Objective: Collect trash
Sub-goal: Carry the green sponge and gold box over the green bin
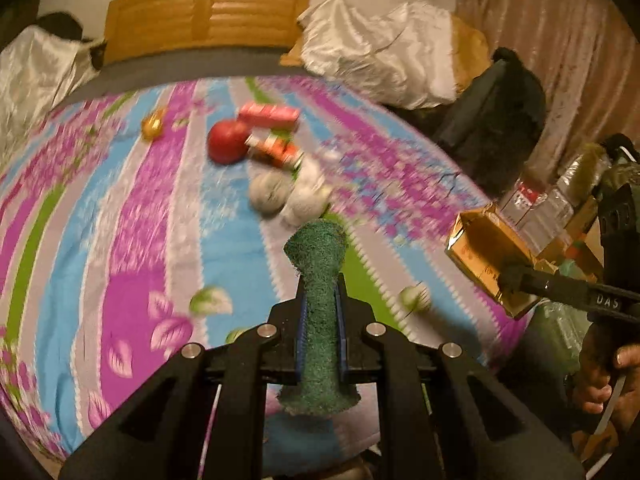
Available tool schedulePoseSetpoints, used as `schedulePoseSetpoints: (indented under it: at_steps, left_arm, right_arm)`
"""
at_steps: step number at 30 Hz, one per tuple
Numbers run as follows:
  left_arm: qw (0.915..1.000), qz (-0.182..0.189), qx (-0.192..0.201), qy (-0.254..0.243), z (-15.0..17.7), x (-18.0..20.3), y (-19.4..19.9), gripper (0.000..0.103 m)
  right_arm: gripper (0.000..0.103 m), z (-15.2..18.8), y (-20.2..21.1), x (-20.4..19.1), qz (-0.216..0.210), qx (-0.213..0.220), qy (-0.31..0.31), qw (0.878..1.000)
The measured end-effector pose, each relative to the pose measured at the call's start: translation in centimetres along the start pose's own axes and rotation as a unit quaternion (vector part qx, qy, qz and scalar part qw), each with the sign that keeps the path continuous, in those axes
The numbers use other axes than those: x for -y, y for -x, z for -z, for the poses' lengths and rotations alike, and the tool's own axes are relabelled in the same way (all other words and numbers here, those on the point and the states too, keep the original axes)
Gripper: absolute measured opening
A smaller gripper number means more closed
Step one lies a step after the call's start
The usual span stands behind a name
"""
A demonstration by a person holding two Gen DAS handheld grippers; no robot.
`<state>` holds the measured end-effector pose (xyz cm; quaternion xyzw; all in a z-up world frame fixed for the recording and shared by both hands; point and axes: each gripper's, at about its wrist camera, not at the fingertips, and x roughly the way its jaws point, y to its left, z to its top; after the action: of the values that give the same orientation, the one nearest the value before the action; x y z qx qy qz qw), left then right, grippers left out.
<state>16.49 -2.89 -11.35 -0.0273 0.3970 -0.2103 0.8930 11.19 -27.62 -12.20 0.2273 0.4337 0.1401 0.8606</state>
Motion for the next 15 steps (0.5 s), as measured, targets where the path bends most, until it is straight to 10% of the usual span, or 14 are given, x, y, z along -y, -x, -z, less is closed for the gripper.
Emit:
schedulePoseSetpoints:
  at_steps: [15]
  left_arm:
    - [0.9912,0.063,0.053,-0.103,-6.5,12.1,0.3,0.010]
  right_arm:
    - [0.034,-1.5,14.2,4.7,0.073,0.135,-0.054,0.987]
